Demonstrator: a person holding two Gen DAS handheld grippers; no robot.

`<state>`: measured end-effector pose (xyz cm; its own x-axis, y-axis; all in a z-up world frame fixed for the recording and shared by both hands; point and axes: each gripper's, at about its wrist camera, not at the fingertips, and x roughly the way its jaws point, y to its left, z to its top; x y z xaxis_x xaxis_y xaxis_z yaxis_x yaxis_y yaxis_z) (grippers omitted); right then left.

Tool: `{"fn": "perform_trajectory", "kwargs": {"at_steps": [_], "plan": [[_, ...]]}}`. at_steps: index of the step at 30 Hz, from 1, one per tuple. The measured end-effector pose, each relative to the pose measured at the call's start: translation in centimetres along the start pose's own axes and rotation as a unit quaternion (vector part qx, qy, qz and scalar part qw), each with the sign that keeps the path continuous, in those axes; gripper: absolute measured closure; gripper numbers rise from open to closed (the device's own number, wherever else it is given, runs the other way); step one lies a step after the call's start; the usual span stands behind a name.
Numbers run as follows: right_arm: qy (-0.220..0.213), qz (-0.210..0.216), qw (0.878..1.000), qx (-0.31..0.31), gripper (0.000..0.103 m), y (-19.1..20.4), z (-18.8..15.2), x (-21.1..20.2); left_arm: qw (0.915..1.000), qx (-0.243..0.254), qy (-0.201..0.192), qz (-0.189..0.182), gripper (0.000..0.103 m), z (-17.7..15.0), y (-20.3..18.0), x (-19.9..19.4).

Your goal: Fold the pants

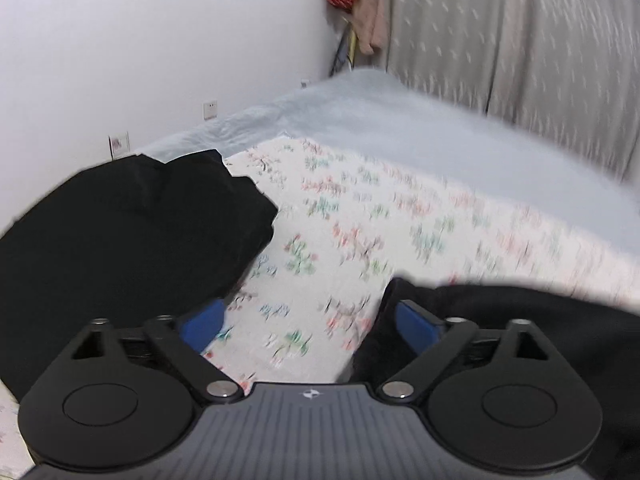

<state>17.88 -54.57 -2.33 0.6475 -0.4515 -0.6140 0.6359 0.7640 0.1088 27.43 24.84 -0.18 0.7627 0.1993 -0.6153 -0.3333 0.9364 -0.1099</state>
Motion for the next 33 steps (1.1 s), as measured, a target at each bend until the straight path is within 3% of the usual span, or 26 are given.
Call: {"fn": "perform_trajectory", "kwargs": {"at_steps": [1, 5, 8, 9, 10, 12, 15, 17, 19, 20, 22, 25, 29, 32, 33], "plan": [[-0.003, 0.009, 1.000, -0.006, 0.040, 0.3, 0.6, 0.4, 0.9998, -0.010, 0.004, -0.014, 0.000, 0.2, 0.0, 0.3], [0.038, 0.046, 0.998, 0.000, 0.040, 2.6, 2.6, 4.2, 0.9970, -0.006, 0.048, -0.061, 0.000, 1.0, -2.6, 3.8], [0.056, 0.037, 0.997, -0.044, 0.043, 4.9, 2.1, 6.4, 0.9960, 0.008, 0.073, -0.052, 0.000, 1.6, -4.7, 7.2], [0.067, 0.029, 0.995, -0.067, 0.052, 5.7, 1.6, 6.9, 0.9950, 0.014, 0.084, -0.051, 0.003, 1.7, -5.3, 8.2], [0.075, 0.024, 0.993, -0.091, 0.065, 6.3, 1.1, 7.6, 0.9940, 0.022, 0.091, -0.058, 0.019, 1.6, -5.9, 8.9], [0.061, 0.016, 0.991, -0.119, 0.074, 7.0, 0.6, 7.7, 0.9917, 0.039, 0.098, -0.073, 0.045, 1.2, -6.8, 9.8], [0.043, 0.009, 0.991, -0.124, 0.078, 7.6, 0.9, 7.5, 0.9929, 0.074, 0.084, -0.042, 0.055, 0.6, -8.1, 9.9], [0.028, 0.003, 0.993, -0.113, 0.079, 7.5, 1.6, 7.3, 0.9963, 0.052, 0.059, -0.033, 0.062, 1.0, -7.6, 8.9], [0.007, 0.005, 0.996, -0.093, 0.080, 7.3, 2.8, 6.5, 0.9990, 0.011, 0.018, -0.039, 0.083, 2.1, -6.4, 7.7], [-0.007, 0.007, 0.997, -0.082, 0.080, 7.1, 3.4, 6.0, 0.9997, 0.003, 0.001, -0.025, 0.087, 2.6, -6.1, 7.5], [-0.029, 0.006, 0.997, -0.068, 0.081, 7.1, 4.6, 5.2, 0.9998, 0.006, -0.003, -0.018, 0.087, 3.0, -6.1, 8.3], [-0.045, -0.010, 0.998, -0.053, 0.081, 8.0, 5.7, 5.8, 0.9986, 0.049, 0.007, 0.017, 0.087, 1.6, -8.1, 10.5], [-0.045, -0.068, 0.994, -0.077, 0.080, 11.0, 4.9, 9.2, 0.9981, 0.052, -0.012, 0.029, 0.085, 1.3, -8.7, 11.2], [0.026, -0.145, 0.979, -0.145, 0.073, 13.7, 2.5, 13.9, 0.9995, 0.028, 0.005, 0.012, 0.070, 2.2, -7.2, 10.5], [0.009, -0.163, 0.972, -0.171, 0.067, 14.5, 1.8, 13.7, 0.9998, 0.016, 0.004, 0.015, 0.053, 2.7, -6.3, 9.6]]}}
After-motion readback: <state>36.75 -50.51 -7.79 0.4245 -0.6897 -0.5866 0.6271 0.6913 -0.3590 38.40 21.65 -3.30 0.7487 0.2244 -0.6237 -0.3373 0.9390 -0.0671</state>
